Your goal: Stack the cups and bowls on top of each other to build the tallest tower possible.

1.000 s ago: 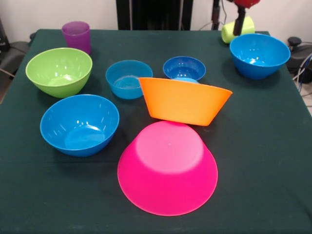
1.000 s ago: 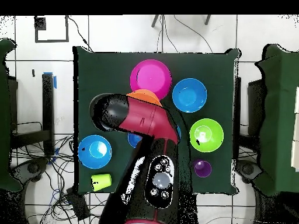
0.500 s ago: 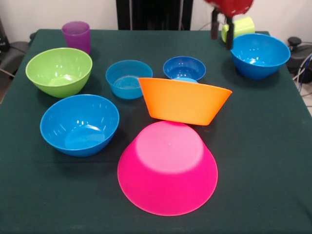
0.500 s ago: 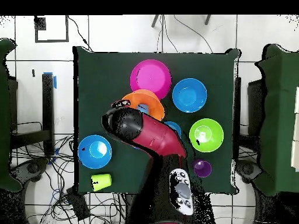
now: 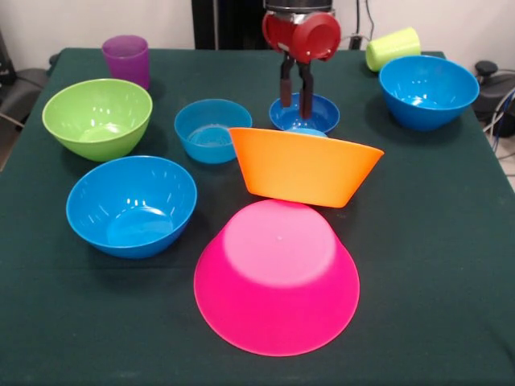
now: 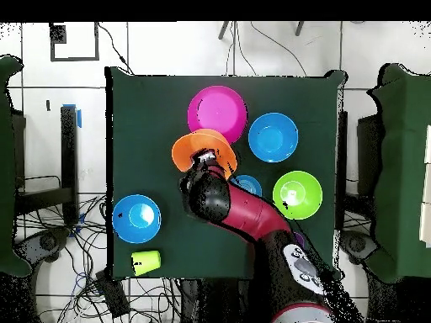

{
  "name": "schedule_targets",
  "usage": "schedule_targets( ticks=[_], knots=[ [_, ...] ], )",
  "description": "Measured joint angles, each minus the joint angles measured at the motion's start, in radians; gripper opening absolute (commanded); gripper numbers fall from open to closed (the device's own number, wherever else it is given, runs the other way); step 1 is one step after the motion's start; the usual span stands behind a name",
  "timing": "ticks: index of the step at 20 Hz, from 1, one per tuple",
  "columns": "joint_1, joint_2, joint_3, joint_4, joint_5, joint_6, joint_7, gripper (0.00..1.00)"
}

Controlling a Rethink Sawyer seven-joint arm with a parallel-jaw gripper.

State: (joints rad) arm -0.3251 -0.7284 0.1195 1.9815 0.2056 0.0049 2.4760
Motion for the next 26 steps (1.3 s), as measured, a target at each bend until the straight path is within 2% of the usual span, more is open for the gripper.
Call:
schedule_targets(
  ticks=[3, 7, 16, 22, 23, 26],
  knots=[
    [-0.009, 0.012, 0.025, 0.004, -0.098, -0.059, 0.000, 1.00],
    [-0.004, 0.017, 0.035, 0.005, -0.189, -0.125, 0.000, 1.00],
    [-0.009, 0.009, 0.047, 0.011, -0.306, -0.318, 0.000, 1.00],
    [-0.109, -0.018, 0.127, 0.033, -0.382, -0.400, 0.000, 1.00],
    [-0.146, -0.017, 0.153, 0.039, -0.402, -0.429, 0.001, 1.00],
    [-0.189, -0.008, 0.187, 0.051, -0.416, -0.474, 0.009, 1.00]
  ],
)
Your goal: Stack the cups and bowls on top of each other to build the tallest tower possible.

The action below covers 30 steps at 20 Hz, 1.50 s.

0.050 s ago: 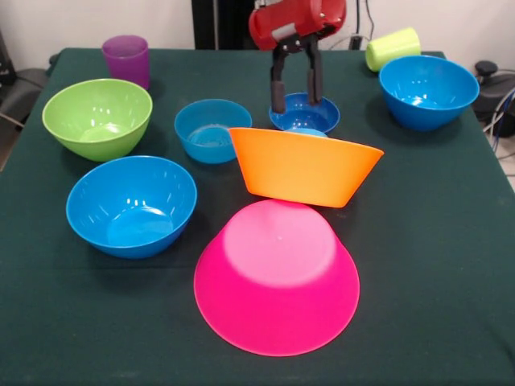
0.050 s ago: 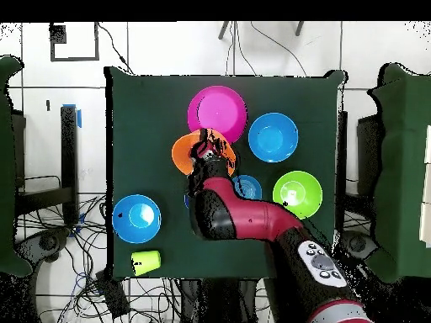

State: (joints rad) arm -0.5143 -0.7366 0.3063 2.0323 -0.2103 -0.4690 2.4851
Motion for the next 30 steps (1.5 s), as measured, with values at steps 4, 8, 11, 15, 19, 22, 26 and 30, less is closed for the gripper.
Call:
schedule_targets(
  ticks=[4, 8, 11, 15, 19, 22, 26, 30],
  knots=[
    [-0.056, 0.018, 0.057, 0.021, -0.004, -0.058, 0.028, 1.00],
    [-0.080, 0.048, 0.092, 0.041, 0.008, -0.097, 0.074, 1.00],
    [-0.082, 0.072, 0.106, 0.056, 0.021, -0.128, 0.116, 1.00],
    [-0.082, 0.105, 0.127, 0.074, 0.024, -0.187, 0.174, 1.00],
    [-0.079, 0.148, 0.147, 0.095, 0.027, -0.274, 0.246, 1.00],
    [-0.073, 0.169, 0.152, 0.104, 0.029, -0.313, 0.282, 1.00],
    [-0.063, 0.188, 0.155, 0.110, 0.034, -0.336, 0.313, 1.00],
    [-0.041, 0.190, 0.154, 0.111, 0.060, -0.338, 0.318, 1.00]
  ],
)
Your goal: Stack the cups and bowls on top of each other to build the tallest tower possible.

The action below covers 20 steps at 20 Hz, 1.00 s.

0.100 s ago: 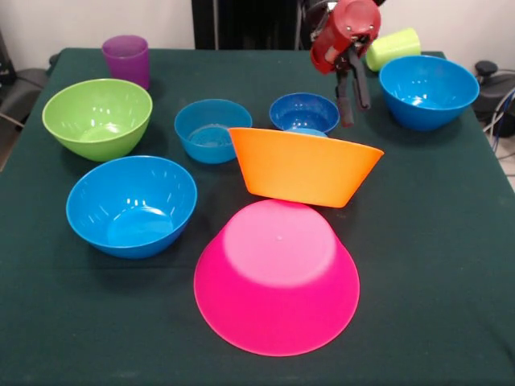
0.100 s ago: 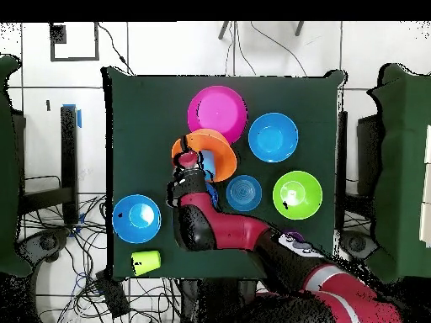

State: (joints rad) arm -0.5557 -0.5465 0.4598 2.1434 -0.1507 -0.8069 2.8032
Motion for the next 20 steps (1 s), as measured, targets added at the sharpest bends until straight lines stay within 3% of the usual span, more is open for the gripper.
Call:
schedule_targets(
  ticks=[5, 20],
  knots=[
    [0.060, -0.010, -0.025, 0.000, 0.073, 0.025, 0.000, 1.00],
    [0.394, 0.000, -0.255, -0.094, 0.324, 0.262, 0.000, 1.00]
  ],
)
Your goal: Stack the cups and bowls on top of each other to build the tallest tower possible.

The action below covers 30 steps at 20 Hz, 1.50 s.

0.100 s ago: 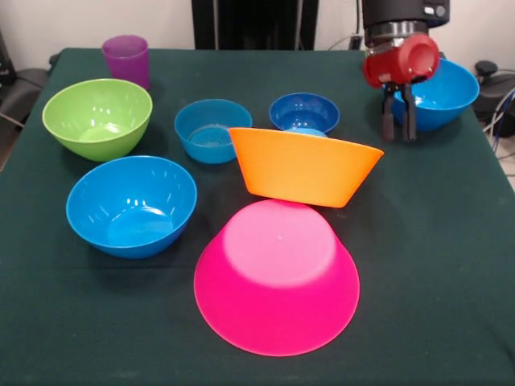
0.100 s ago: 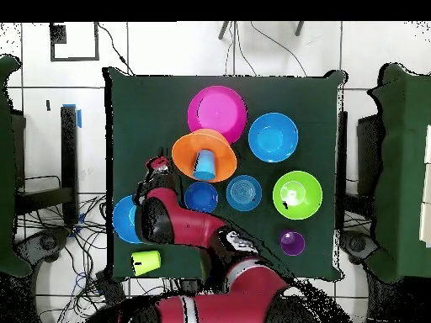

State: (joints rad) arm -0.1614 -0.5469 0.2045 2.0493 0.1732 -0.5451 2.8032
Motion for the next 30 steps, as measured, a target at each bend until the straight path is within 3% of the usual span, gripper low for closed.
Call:
schedule_targets(
  ticks=[1, 14, 21, 22, 30],
  knots=[
    [0.022, 0.006, -0.022, -0.013, 0.012, 0.018, 0.000, 1.00],
    [0.041, 0.020, -0.231, -0.140, -0.011, 0.188, 0.000, 1.00],
    [0.061, 0.020, -0.313, -0.210, -0.122, 0.289, 0.000, 1.00],
    [0.063, 0.020, -0.322, -0.220, -0.140, 0.304, 0.000, 0.00],
    [0.056, 0.015, -0.329, -0.250, -0.209, 0.348, 0.000, 0.00]
  ],
)
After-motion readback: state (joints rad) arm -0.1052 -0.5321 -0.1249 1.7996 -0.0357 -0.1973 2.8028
